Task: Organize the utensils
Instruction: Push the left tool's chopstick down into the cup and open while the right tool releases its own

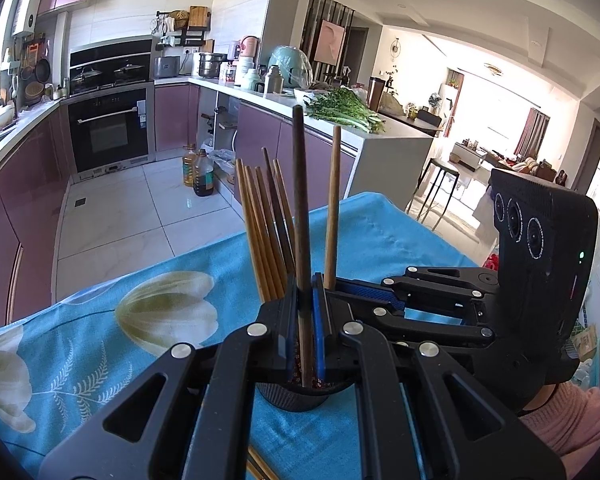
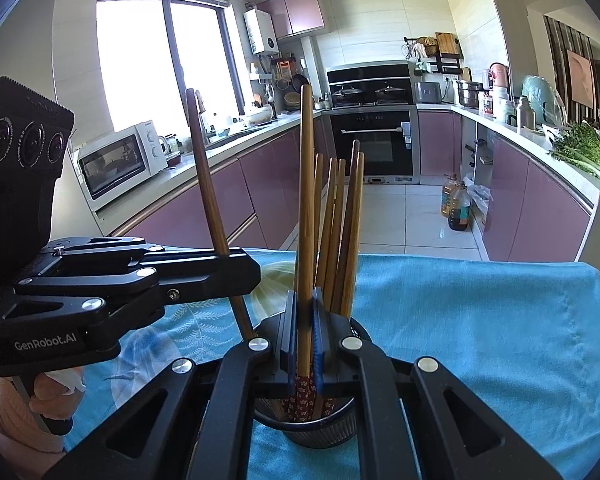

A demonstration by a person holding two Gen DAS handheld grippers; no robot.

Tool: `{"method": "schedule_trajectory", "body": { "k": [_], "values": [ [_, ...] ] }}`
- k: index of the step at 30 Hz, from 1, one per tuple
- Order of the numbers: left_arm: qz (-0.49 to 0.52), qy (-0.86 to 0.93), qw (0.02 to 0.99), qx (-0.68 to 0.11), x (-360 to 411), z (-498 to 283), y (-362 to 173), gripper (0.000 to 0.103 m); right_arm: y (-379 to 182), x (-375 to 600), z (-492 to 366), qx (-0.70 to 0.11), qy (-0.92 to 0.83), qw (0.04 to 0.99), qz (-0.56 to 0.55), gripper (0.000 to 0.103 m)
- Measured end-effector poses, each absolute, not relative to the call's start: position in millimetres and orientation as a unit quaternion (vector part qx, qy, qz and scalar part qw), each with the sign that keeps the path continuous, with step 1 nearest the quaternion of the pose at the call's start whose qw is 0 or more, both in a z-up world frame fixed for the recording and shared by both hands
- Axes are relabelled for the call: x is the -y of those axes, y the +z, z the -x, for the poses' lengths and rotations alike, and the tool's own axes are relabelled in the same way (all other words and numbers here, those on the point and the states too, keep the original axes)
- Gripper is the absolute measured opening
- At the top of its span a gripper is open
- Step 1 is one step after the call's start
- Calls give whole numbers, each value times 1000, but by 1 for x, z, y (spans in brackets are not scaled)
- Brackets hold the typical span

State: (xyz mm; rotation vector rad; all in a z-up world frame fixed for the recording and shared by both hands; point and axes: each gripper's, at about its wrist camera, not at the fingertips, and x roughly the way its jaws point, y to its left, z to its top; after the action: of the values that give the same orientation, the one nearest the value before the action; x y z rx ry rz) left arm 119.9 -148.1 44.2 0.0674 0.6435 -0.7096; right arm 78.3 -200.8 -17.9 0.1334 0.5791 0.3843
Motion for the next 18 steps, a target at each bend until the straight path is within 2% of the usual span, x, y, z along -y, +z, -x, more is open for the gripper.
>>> {"method": "schedule_trajectory", "body": {
  "k": [18],
  "values": [
    [-26,-337,881,-330,153,-142,27,8,-27,205,-90,-297,179,934,-82,8]
  ]
}}
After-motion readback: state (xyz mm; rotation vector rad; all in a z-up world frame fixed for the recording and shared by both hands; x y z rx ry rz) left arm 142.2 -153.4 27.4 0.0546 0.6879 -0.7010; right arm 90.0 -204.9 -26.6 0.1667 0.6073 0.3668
